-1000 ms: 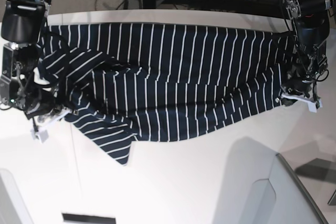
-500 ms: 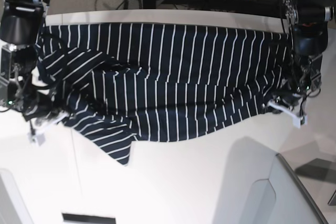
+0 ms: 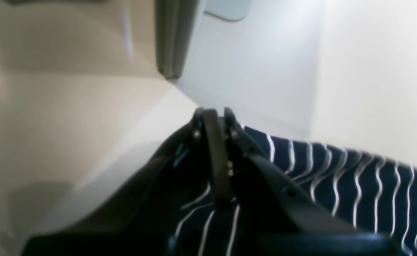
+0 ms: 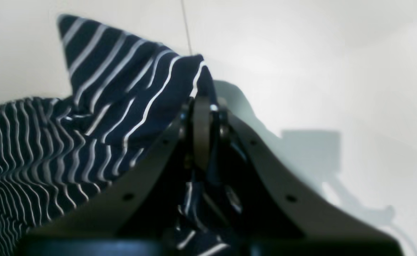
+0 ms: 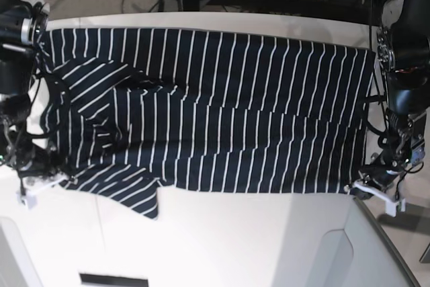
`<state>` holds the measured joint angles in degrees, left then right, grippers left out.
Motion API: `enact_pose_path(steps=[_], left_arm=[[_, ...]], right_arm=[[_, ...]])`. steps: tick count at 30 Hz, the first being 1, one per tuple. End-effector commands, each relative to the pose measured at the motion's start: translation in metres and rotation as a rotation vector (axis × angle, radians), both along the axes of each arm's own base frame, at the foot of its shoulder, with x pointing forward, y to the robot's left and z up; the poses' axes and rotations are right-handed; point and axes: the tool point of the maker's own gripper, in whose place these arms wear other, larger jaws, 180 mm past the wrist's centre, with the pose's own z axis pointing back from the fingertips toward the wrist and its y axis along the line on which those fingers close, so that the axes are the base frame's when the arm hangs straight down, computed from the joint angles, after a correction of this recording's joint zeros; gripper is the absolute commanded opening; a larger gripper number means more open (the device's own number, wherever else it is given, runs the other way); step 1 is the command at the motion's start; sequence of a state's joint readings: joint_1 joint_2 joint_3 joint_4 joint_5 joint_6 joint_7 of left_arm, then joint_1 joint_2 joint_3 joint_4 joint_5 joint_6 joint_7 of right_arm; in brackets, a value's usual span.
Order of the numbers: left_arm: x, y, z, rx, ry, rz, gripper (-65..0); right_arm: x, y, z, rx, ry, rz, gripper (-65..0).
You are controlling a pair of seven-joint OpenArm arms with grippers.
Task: Layout the t-shirt on the table in an organized manner, then fold the t-shirt properly
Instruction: 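Drag the held shirt sides toward the hem with both grippers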
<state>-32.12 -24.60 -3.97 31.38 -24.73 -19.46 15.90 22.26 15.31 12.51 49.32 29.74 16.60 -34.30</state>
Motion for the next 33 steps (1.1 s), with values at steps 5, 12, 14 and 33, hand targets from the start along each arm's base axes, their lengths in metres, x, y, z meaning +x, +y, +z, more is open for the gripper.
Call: enact_pose_path(steps=[5, 12, 14, 33], left_arm=[[0.017, -0.004, 0.021, 0.022, -0.056, -0.028, -65.0], [0.016, 0.0, 0.022, 0.029, -0.055, -0.025, -65.0], [0.015, 0.0, 0.021, 0.029, -0.052, -0.025, -65.0], [0.005, -0.004, 0.013, 0.031, -0.044, -0.042, -65.0]], right_arm=[[0.022, 0.021, 0.008, -0.053, -0.103, 0.136, -64.8], [0.031, 0.014, 0.002, -0.077, -0.21, 0.094, -64.8], [0.03, 0.003, 0.003, -0.097, -0.219, 0.082, -64.8], [0.024, -0.007, -0.007, -0.26, -0.165, 0.24, -65.0]])
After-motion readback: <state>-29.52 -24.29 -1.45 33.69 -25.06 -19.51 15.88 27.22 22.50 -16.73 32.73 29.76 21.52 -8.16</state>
